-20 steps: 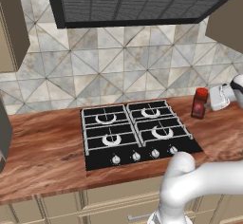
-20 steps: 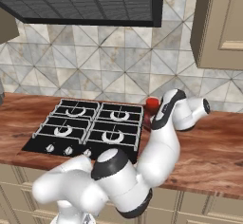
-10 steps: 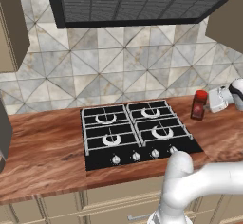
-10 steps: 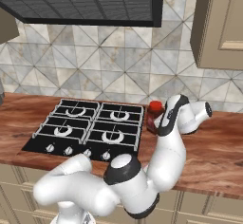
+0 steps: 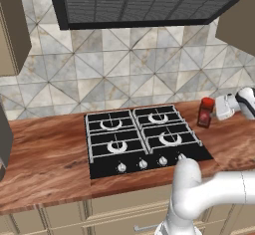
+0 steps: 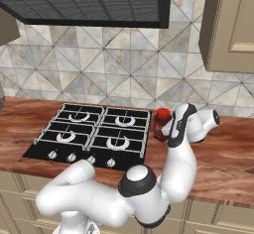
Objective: Collect the paprika, ketchup, and shaker from the cabinet and place them next to the stove.
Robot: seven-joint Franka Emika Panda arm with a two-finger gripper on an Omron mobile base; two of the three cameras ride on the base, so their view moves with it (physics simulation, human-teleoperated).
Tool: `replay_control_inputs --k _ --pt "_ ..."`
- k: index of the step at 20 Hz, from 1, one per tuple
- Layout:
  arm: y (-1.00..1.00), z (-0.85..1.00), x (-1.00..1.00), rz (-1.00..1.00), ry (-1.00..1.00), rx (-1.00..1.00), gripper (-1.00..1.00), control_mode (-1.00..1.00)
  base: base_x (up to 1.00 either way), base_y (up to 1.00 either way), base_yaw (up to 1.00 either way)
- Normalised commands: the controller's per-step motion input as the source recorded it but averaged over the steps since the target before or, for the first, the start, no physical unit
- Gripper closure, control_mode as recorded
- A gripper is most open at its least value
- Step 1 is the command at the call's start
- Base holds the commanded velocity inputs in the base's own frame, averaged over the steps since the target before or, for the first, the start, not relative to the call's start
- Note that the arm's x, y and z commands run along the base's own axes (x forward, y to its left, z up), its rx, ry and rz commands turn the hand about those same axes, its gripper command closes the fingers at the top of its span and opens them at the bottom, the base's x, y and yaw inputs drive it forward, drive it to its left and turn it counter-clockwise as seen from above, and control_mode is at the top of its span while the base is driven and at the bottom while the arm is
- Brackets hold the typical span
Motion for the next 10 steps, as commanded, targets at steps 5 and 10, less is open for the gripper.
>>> replay_control_inputs --k 5,10 --pt "-0.05 -0.04 0.34 0.0 0.0 0.0 1.0 -1.0 0.0 0.0 0.0" --pt "-0.04 -0.1 0.35 0.0 0.0 0.0 1.0 -1.0 0.0 0.0 0.0"
